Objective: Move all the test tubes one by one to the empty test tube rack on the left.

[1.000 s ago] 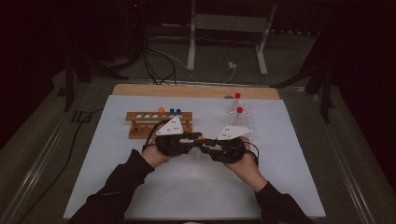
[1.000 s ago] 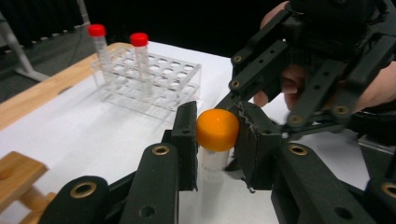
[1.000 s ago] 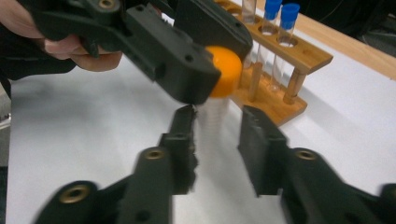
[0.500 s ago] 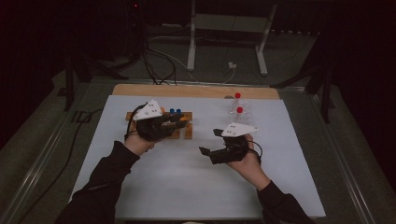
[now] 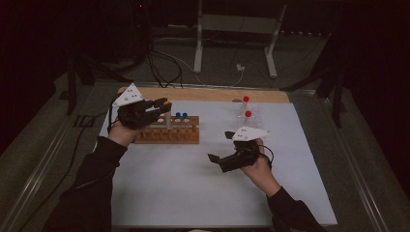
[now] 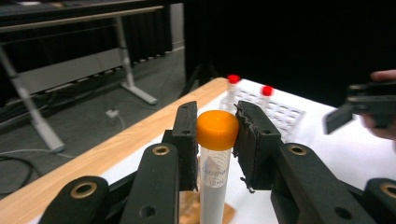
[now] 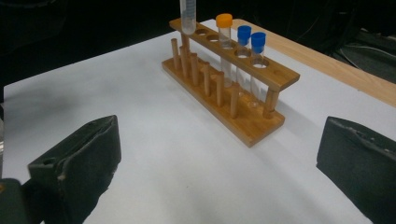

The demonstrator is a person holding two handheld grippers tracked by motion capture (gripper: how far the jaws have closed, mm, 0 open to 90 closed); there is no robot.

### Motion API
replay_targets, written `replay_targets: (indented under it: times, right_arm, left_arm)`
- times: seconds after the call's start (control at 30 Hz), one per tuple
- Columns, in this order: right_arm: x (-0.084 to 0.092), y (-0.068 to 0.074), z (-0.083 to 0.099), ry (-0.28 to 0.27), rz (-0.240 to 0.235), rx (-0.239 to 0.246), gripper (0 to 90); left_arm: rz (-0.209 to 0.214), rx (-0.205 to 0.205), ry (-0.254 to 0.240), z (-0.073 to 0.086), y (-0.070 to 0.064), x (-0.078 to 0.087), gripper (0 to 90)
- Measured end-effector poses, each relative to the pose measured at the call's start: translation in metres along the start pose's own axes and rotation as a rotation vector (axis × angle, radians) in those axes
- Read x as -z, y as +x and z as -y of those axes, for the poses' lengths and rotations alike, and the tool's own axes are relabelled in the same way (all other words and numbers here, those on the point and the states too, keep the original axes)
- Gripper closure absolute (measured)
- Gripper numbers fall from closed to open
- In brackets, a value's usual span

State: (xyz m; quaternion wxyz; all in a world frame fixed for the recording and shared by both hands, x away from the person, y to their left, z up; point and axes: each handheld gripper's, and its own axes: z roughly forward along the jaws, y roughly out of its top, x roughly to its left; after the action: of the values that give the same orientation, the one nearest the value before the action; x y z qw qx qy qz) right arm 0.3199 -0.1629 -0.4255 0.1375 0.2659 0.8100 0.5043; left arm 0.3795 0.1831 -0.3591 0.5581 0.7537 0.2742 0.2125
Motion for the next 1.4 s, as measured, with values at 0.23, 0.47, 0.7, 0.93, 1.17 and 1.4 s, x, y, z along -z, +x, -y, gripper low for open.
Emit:
replay_targets:
  times: [0.23,0.47,0.7,0.93,1.17,1.4]
  right_arm:
    - [0.002,-0.001,0.0,-0.002,0.006,0.011,0.0]
    - [0.002,0.0,0.001,-0.008,-0.003,0.013,0.0]
    - [0.003,0.0,0.001,-0.008,-0.008,0.022,0.0]
    - [0.002,0.001,0.001,-0.008,-0.016,0.024,0.0]
    - [0.003,0.0,0.002,-0.01,-0.023,0.02,0.0]
    - [0.003,0.0,0.002,-0.011,-0.027,0.022,0.0]
  left_arm:
    - [-0.075,0.024,-0.001,0.004,0.02,-0.002,71.6]
    - [-0.115,0.039,-0.007,0.012,0.032,-0.008,71.6]
    - [-0.153,0.079,0.001,0.027,0.044,-0.017,71.6]
    - [-0.171,0.105,0.006,0.044,0.049,-0.024,71.6]
    - [-0.168,0.107,0.058,0.062,0.045,-0.033,71.6]
    - [-0.171,0.111,0.104,0.078,0.041,-0.041,71.5]
